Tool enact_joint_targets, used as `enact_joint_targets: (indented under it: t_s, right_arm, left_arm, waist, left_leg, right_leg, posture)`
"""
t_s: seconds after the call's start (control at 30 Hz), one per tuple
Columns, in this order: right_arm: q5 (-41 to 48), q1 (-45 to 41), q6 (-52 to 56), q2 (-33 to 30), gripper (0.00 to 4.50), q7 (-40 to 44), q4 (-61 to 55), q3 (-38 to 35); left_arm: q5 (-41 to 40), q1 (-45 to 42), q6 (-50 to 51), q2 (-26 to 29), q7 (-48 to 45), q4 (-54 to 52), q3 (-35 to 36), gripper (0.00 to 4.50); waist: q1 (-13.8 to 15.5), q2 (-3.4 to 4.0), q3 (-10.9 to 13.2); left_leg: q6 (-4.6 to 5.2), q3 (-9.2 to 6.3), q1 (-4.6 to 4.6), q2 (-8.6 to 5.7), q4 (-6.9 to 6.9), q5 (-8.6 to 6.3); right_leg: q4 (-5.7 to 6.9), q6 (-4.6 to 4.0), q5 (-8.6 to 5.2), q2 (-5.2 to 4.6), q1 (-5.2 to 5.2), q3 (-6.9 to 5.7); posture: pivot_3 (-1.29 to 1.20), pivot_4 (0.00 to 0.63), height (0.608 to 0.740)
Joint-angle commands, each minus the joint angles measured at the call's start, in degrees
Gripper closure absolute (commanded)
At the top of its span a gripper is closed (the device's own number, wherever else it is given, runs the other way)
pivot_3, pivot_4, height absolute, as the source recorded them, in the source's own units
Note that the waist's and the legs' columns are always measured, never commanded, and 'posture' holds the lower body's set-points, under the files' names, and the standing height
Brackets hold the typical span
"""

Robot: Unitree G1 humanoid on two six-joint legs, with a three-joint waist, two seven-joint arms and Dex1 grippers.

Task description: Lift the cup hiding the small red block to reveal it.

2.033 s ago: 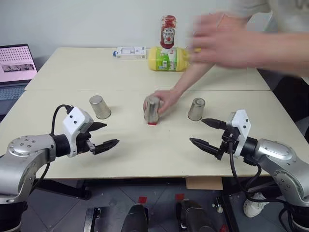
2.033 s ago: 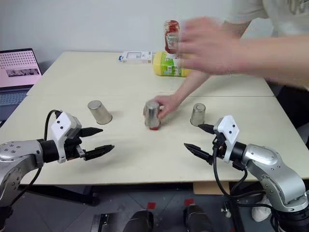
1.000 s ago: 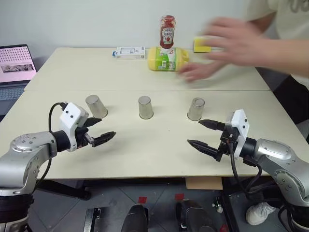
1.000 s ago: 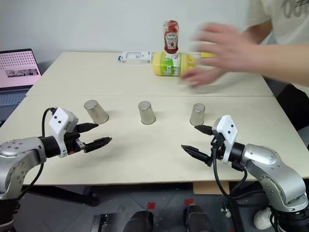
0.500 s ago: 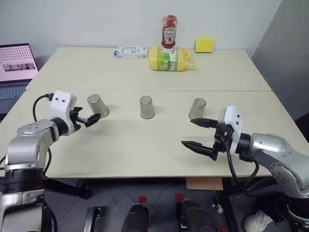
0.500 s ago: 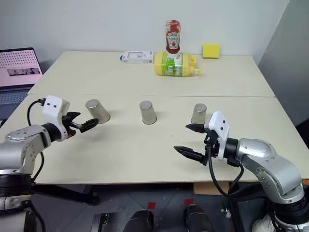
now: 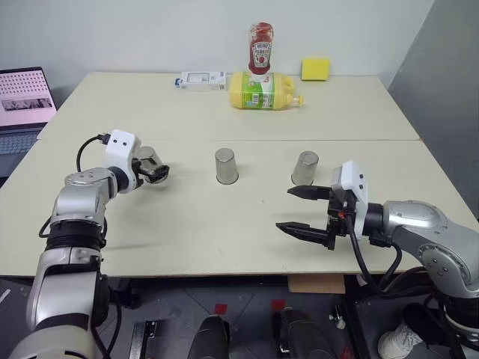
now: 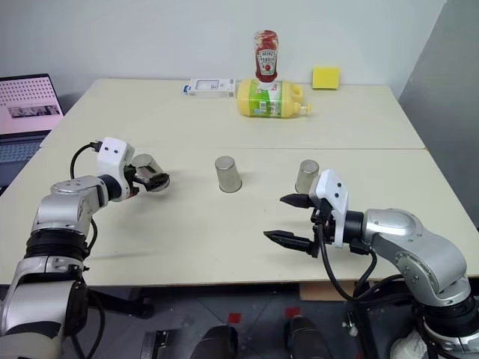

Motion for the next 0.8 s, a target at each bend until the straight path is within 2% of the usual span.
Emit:
enact_joint_targets:
  t_s: [0.03, 0.3, 0.4, 0.5, 0.6, 0.8]
  right_arm:
    - [0.98, -0.68, -0.21, -0.41, 0.00, 0.36, -1.71, -0.45]
    - [0.87, -0.35, -0.01, -0.99, 0.00, 0.64, -1.62, -0.54]
    - [0.98, -0.35, 0.16, -0.92, 0.00, 0.35, -1.72, -0.63]
    - [1.11, -0.23, 0.43, -0.89, 0.00, -0.01, -1.92, -0.82]
    - [1.20, -0.02, 0.50, -1.05, 0.00, -0.12, -2.03, -1.02]
    - [2.33, -0.46, 1.02, -0.83, 0.00, -0.97, -2.35, -1.70]
  left_arm:
    - [1.66, -4.17, -3.46, -0.67, 0.89, 4.99, 0.32, 0.02]
    - [4.08, -8.84, -8.66, -2.40, 1.32, 14.57, -0.02, 0.02]
    - [4.34, -9.97, -9.74, -2.63, 1.70, 16.52, 0.46, 0.45]
    - [4.21, -10.73, -10.48, -2.49, 1.23, 17.07, 0.83, 1.23]
    - [3.49, -10.33, -9.92, -2.08, 0.27, 15.23, 1.33, 1.77]
    - [1.32, -7.17, -5.05, 0.61, -0.57, 3.80, 3.95, 1.77]
  waist:
    - [0.00, 0.00, 0.00]
    - [-0.03, -0.01, 0.00]
    - [-0.04, -0.01, 0.00]
    - [-0.04, -0.01, 0.00]
    - [-0.05, -0.01, 0.00]
    - [-0.09, -0.01, 0.00]
  left_leg:
    - [0.00, -0.01, 0.00, 0.00, 0.00, 0.00]
    - [0.00, -0.01, -0.02, 0.00, 0.01, 0.00]
    - [0.00, -0.02, -0.03, 0.00, 0.01, 0.00]
    - [0.00, -0.02, -0.03, 0.00, 0.01, 0.00]
    - [0.00, -0.02, -0.03, 0.00, 0.01, 0.00]
    - [-0.01, -0.04, -0.04, 0.00, 0.01, 0.00]
  right_leg:
    - [0.00, 0.00, 0.00, 0.00, 0.00, -0.01]
    - [0.01, 0.01, 0.00, 0.00, 0.00, -0.02]
    - [0.01, 0.01, 0.01, 0.00, -0.01, -0.02]
    - [0.01, 0.01, 0.01, 0.00, 0.00, -0.02]
    - [0.01, 0.01, 0.01, 0.00, 0.00, -0.02]
    - [0.02, 0.00, 0.01, 0.00, -0.01, -0.02]
  posture:
    - [0.00, 0.150, 0.740]
    - [0.00, 0.150, 0.740]
    - [0.00, 0.150, 0.740]
    - [0.00, 0.150, 0.740]
    - [0.00, 0.150, 0.740]
    - [0.00, 0.150, 0.740]
